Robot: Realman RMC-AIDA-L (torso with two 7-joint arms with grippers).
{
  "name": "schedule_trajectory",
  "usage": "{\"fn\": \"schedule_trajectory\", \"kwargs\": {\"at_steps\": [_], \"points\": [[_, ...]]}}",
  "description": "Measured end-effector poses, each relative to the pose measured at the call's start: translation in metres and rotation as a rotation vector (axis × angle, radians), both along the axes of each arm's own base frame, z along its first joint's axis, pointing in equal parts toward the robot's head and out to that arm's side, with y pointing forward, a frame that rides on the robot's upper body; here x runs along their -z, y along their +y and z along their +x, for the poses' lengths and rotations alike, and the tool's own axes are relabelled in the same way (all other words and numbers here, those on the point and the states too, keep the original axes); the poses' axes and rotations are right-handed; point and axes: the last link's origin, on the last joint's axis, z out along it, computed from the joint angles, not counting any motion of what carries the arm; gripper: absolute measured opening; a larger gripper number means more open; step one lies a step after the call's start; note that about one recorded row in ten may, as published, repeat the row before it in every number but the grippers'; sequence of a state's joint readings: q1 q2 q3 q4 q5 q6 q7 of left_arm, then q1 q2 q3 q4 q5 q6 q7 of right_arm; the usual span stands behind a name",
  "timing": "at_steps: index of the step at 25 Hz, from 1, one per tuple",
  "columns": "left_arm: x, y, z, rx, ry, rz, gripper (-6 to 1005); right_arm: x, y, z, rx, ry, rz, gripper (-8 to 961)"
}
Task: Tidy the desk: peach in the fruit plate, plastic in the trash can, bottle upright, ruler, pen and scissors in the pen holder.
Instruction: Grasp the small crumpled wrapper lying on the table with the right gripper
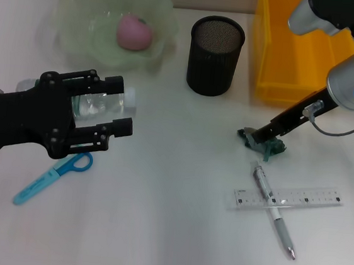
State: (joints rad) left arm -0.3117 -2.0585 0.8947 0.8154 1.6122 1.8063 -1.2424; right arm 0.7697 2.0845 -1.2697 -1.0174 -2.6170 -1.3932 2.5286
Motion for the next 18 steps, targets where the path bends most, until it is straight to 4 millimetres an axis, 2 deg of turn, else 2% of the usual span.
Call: {"fn": "schedule_trajectory", "kwargs": {"at_steps": [18], "points": [[0.0015,0.0026,-0.0004,-0.004,0.004,0.009,680,0.0088,0.0017,0.0044,0.004,-0.009,-0.004,668]]}}
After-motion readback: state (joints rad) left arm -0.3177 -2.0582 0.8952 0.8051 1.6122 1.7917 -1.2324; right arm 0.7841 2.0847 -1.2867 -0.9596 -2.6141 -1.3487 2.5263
